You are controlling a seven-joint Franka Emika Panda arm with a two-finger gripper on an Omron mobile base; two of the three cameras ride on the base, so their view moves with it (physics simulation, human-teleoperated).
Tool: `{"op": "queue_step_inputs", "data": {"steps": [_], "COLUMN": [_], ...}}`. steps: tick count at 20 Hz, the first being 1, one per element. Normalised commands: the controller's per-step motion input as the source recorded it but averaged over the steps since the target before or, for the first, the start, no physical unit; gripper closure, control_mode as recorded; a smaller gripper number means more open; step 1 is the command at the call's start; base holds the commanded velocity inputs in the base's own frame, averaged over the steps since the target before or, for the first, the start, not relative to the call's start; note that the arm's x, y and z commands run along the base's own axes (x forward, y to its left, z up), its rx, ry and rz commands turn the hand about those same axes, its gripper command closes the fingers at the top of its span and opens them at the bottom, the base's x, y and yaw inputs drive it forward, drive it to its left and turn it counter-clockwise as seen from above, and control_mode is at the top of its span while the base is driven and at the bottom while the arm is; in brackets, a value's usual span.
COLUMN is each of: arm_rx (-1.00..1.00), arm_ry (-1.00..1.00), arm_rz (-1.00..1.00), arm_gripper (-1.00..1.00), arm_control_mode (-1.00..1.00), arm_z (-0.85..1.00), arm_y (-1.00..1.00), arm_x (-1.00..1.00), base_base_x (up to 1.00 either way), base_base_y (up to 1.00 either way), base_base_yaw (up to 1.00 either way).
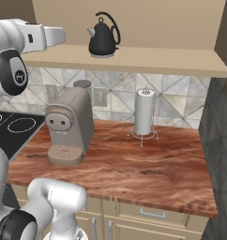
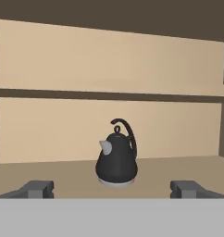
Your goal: Open the cabinet, pick the kettle from the cabinet, and place it in the sink.
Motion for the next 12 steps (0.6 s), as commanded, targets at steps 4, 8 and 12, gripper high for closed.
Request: {"op": "queue_step_inputs", "data": {"steps": [4,8,12], "arm_rx": [0.00,0.00,0.00], "arm_ry": [0.01,0.01,0.00], "arm_rz": [0.00,-0.02,-0.03], "arm_gripper": [-1.00,-1.00,-1.00], "arm_control_mode": [-1.00,-1.00,-1.00], "arm_z": [0.01,0.00,0.00], "arm_y": [0.03,0.00,0.00], "arm_x": [0.25,0.22,0.21], "base_base_x": [0.00,0.00,0.00], "base_base_y": [0.00,0.00,0.00], "base_base_yaw": [0.00,0.00,0.00]}}
